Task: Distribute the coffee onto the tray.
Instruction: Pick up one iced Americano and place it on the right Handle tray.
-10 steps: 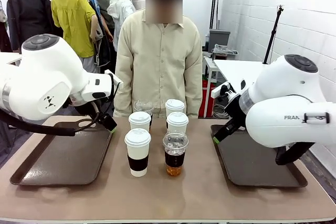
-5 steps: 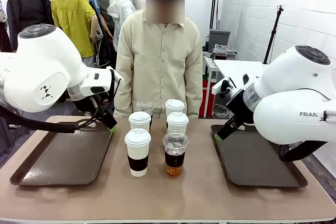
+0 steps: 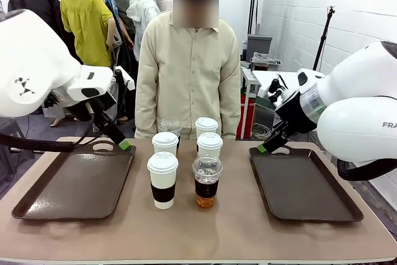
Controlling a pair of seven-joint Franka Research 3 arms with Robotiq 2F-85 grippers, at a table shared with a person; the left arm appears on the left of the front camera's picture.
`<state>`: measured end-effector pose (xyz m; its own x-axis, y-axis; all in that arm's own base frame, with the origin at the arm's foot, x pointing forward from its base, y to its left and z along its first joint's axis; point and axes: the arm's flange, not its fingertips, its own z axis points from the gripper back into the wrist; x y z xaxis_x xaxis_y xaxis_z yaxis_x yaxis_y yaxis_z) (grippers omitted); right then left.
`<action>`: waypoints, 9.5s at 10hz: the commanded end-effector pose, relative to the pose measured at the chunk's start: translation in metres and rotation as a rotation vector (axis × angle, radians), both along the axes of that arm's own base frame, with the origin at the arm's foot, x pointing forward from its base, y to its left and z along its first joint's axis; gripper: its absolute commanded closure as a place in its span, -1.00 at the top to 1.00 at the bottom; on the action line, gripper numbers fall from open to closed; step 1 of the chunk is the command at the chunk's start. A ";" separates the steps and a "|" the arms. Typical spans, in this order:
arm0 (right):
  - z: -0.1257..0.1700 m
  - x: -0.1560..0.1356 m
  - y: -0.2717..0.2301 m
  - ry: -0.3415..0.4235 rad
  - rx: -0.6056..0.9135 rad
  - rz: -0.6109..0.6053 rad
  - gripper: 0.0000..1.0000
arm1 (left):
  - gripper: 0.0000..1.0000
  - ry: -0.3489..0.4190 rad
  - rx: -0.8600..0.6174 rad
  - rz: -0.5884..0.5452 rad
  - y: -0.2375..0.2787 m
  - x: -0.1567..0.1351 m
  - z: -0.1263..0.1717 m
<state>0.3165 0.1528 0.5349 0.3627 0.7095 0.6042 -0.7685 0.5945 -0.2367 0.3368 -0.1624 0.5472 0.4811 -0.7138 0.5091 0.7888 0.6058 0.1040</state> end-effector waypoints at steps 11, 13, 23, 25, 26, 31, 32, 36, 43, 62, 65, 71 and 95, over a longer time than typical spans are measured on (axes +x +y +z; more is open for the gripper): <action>0.005 0.004 -0.020 0.013 0.128 0.157 1.00 | 1.00 -0.076 -0.097 -0.065 0.031 -0.003 0.002; 0.005 0.004 -0.020 0.013 0.128 0.157 1.00 | 1.00 -0.076 -0.097 -0.065 0.031 -0.003 0.002; 0.005 0.004 -0.020 0.013 0.128 0.157 1.00 | 1.00 -0.076 -0.097 -0.065 0.031 -0.003 0.002; 0.005 0.004 -0.020 0.013 0.128 0.157 1.00 | 1.00 -0.076 -0.097 -0.065 0.031 -0.003 0.002; 0.005 0.004 -0.020 0.013 0.128 0.157 1.00 | 1.00 -0.076 -0.097 -0.065 0.031 -0.003 0.002; 0.016 0.021 -0.021 0.087 0.115 0.176 1.00 | 1.00 -0.076 -0.097 -0.065 0.031 -0.003 0.002; 0.021 0.033 -0.020 0.125 0.078 0.197 1.00 | 1.00 -0.076 -0.097 -0.065 0.031 -0.003 0.002; 0.035 0.073 -0.018 0.268 -0.125 0.319 1.00 | 1.00 -0.076 -0.097 -0.065 0.031 -0.003 0.002; -0.033 0.080 -0.044 0.272 -0.050 0.628 1.00 | 1.00 -0.076 -0.097 -0.065 0.031 -0.003 0.002; -0.162 0.117 -0.054 0.116 0.300 0.501 1.00 | 1.00 -0.076 -0.097 -0.065 0.031 -0.003 0.002; -0.199 0.132 -0.052 0.105 0.350 0.599 1.00 | 1.00 -0.076 -0.097 -0.065 0.031 -0.003 0.002; -0.235 0.148 -0.031 0.134 0.499 0.658 1.00 | 1.00 -0.076 -0.097 -0.065 0.031 -0.003 0.002; -0.256 0.152 0.018 0.150 0.546 0.743 1.00 | 1.00 -0.076 -0.097 -0.065 0.031 -0.003 0.002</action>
<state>0.4665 0.1660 0.2819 0.0422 0.4509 0.8916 -0.9946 -0.0653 0.0801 0.3334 -0.1324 0.5490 0.3921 -0.6856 0.6134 0.8175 0.5654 0.1094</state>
